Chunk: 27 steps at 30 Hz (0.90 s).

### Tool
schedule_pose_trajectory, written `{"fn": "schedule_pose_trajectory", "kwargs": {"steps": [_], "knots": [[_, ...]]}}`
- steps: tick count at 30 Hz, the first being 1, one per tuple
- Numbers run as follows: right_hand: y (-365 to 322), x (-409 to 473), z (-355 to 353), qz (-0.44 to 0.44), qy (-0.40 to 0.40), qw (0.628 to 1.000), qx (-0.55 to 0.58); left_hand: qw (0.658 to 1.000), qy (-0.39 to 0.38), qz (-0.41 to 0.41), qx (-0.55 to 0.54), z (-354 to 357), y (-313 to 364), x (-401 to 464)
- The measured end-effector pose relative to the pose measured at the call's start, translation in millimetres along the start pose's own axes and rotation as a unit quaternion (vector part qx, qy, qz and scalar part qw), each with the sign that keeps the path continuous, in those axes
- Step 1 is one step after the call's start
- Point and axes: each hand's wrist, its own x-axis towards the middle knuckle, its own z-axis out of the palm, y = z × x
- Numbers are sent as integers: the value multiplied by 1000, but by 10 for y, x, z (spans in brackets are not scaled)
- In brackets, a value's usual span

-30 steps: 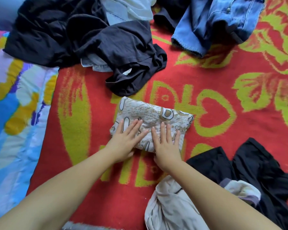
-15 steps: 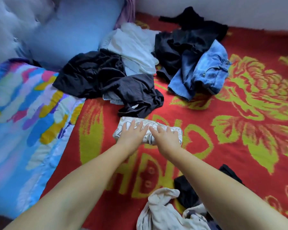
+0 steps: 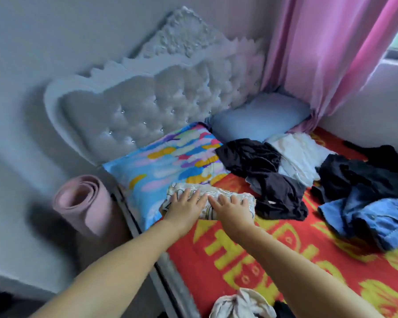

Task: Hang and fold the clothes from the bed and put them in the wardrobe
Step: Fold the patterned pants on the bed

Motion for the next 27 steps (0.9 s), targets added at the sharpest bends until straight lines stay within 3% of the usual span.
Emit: {"fn": "schedule_pose_trajectory", "kwargs": {"steps": [7, 13, 22, 27], "knots": [[-1771, -231, -205, -190, 0, 980, -56, 980, -61, -184, -45, 213, -961, -1803], [-3435, -464, -167, -310, -8, 947, -82, 947, -65, -307, -74, 774, -1753, -3265], [-6070, -1017, 26, -430, -22, 897, -104, 897, -120, -410, -110, 1683, -3020, -5501], [-7023, -1058, -47, -454, -28, 883, -114, 887, -145, -431, -83, 1943, -3605, -6083]]}}
